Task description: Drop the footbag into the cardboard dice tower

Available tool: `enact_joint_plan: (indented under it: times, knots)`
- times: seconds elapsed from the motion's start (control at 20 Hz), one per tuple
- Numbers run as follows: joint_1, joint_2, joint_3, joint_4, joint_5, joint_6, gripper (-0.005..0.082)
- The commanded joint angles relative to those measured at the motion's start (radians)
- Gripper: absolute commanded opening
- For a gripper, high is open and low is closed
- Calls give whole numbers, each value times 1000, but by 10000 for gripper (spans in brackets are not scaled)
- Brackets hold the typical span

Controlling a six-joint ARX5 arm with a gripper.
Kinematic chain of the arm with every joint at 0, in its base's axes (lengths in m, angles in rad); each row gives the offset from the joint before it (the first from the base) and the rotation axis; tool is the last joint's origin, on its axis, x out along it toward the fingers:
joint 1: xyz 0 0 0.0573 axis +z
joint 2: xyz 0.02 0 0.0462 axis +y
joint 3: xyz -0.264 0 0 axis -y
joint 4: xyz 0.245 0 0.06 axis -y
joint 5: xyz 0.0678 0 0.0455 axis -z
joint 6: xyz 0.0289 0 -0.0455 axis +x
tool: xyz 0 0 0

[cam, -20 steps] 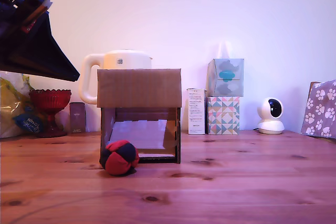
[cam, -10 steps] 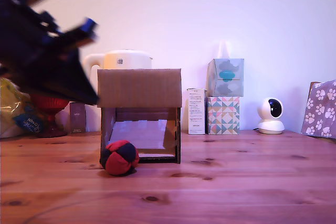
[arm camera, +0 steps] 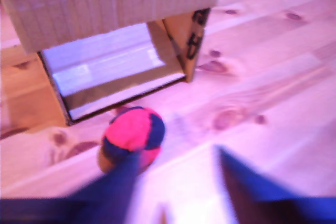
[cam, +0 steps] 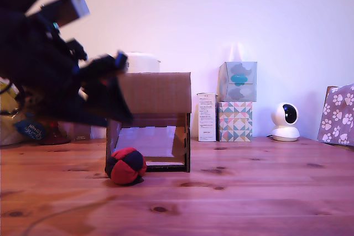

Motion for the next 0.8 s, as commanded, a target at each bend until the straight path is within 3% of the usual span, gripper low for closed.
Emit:
enact_joint_plan:
  times: [0.0, 0.1, 0.4, 0.75]
  knots:
    - [3, 52, -22, 44, -23, 20, 743]
    - [6, 101, -22, 112, -36, 47, 743]
    - [39, 226, -21, 274, -41, 57, 742]
    - [100, 394, 39, 333, 59, 57, 742]
